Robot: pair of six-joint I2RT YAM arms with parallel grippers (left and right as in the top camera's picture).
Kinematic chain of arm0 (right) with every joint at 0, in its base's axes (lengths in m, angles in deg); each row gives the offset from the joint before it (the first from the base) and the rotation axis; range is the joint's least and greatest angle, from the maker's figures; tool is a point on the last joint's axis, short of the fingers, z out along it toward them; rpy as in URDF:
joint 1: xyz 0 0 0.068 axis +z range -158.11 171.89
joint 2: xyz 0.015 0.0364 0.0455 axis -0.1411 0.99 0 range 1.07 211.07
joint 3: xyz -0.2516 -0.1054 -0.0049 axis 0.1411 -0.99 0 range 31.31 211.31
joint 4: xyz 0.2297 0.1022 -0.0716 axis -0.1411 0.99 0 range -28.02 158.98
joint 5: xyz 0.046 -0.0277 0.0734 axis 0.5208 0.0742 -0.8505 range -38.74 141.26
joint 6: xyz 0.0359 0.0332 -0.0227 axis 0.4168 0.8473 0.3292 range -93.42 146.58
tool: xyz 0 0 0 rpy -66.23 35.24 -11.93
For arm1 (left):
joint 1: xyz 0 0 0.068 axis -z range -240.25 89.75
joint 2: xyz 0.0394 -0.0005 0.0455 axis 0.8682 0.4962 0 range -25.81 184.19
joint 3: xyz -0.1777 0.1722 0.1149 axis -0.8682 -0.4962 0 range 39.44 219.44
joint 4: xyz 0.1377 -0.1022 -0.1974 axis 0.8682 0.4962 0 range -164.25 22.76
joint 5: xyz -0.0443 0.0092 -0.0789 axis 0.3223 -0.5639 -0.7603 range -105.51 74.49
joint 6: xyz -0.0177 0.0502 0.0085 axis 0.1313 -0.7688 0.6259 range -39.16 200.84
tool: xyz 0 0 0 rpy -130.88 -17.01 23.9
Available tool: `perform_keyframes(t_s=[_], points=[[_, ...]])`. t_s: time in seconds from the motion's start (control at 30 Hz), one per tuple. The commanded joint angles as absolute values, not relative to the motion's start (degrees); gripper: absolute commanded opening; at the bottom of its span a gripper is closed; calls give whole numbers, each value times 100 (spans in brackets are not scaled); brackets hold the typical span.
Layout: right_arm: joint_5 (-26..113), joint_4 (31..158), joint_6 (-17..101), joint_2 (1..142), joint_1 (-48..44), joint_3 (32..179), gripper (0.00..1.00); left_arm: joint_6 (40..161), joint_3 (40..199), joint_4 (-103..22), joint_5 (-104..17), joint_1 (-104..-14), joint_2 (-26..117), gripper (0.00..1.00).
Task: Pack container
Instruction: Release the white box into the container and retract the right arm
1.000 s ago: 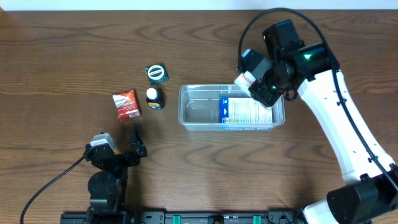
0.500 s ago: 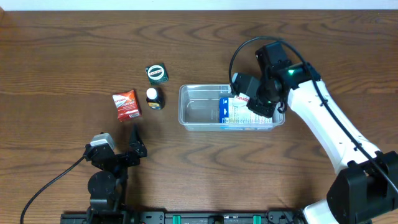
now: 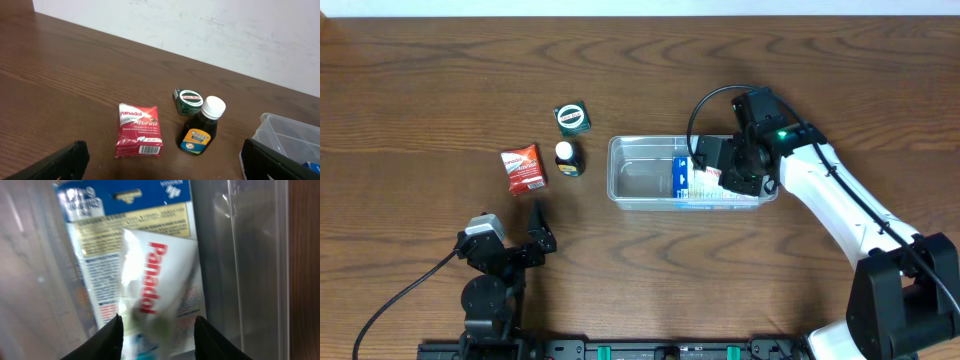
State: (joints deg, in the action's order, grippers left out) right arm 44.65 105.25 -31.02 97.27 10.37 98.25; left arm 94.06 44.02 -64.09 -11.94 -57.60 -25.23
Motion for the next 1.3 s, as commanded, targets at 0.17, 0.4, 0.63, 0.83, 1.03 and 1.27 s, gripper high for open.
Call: perform_keyframes(t_s=[0.17, 0.4, 0.63, 0.83, 1.03, 1.27], points=[[4594, 10328, -3279, 9758, 882, 9775, 48, 9312, 4306, -6215, -1192, -5788, -2558, 98], [4585, 10444, -2753, 9358, 1094, 10085, 54, 9312, 4306, -6213, -1192, -5788, -2558, 98], [4568, 10730, -2204, 8014, 1828, 10369, 99, 9312, 4306, -6215, -1192, -5788, -2558, 98], [5394, 10061, -1275, 6949, 1721, 10369, 99, 9312, 4306, -6213, -1192, -5788, -2558, 98], [8063, 9495, 2561, 6750, 517, 10360, 99, 9312, 4306, -6213, -1192, -5788, -2558, 98], [8358, 9541, 4464, 7227, -1437, 10303, 99, 9312, 4306, -6226, -1192, -5788, -2558, 98]])
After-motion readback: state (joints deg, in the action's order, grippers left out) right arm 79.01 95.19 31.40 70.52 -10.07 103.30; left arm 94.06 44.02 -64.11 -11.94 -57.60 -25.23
